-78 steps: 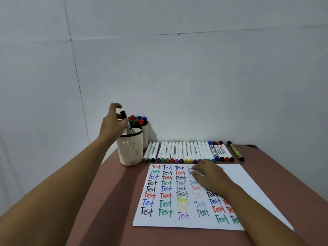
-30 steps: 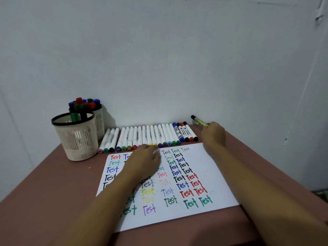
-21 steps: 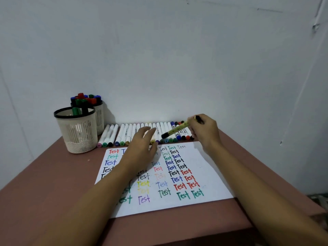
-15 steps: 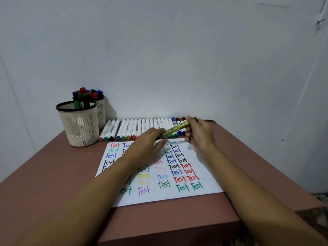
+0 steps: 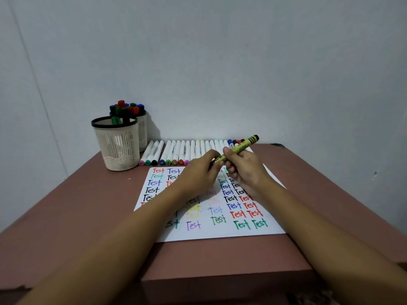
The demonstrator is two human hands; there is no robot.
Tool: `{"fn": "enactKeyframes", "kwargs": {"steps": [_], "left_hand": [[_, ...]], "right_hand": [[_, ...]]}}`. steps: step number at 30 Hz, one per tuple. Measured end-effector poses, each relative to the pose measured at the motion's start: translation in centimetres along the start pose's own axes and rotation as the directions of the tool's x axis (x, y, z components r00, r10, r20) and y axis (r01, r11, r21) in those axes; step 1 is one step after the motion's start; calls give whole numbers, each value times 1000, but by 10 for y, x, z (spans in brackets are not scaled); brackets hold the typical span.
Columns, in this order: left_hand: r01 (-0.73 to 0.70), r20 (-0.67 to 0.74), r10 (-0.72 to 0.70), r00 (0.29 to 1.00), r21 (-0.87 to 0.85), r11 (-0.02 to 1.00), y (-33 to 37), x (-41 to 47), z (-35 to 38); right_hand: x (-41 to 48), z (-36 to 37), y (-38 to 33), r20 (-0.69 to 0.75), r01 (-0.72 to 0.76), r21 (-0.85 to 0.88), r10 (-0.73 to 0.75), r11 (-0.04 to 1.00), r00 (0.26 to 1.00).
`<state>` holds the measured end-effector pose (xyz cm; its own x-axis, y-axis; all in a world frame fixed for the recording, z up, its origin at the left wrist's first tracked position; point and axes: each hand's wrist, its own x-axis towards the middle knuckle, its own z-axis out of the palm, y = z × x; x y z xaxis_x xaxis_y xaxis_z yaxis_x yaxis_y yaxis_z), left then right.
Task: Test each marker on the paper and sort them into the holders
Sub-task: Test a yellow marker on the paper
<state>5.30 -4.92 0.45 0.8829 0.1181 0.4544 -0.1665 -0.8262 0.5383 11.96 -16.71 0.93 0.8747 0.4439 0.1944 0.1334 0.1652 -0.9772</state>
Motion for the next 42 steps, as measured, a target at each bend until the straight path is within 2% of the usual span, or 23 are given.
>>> {"fn": "enactKeyframes", "kwargs": {"steps": [5, 8, 10, 13, 15, 20, 23, 25, 37, 42], "left_hand": [[38, -82, -49, 995, -125, 991, -4, 0, -2], [67, -101, -92, 991, -225, 972, -4, -1, -3], [99, -94, -126, 988, -253, 962, 0, -4, -5], [173, -82, -200, 976, -259, 950, 1, -5, -8], [219, -102, -261, 960, -309, 925, -1, -3, -11], [357, -59, -415, 908, -409, 840, -12, 4, -12], [369, -62, -426, 903, -400, 839, -17, 5, -11], [354, -59, -403, 913, -377, 856, -19, 5, -10], [336, -53, -374, 926, -336, 880, -24, 4, -8], [331, -45, -362, 931, -313, 890, -22, 4, -9]], "right_hand": [[1, -2, -3, 58, 70, 33, -72, 997, 996], [-1, -5, -5, 34, 96, 57, -98, 994, 995], [-2, -6, -11, -42, 91, 133, -86, 987, 995], [3, -18, -19, -233, 77, 301, -5, 950, 972], [7, -31, -19, -302, 61, 313, 38, 948, 953], [13, -47, -7, -357, 49, 34, -34, 998, 933], [15, -47, 0, -331, 6, -183, -68, 983, 941], [14, -44, 1, -329, -27, -259, -62, 966, 942], [12, -39, 4, -259, -31, -337, -61, 941, 964], [13, -39, 6, -316, -44, -397, -91, 917, 944]]}}
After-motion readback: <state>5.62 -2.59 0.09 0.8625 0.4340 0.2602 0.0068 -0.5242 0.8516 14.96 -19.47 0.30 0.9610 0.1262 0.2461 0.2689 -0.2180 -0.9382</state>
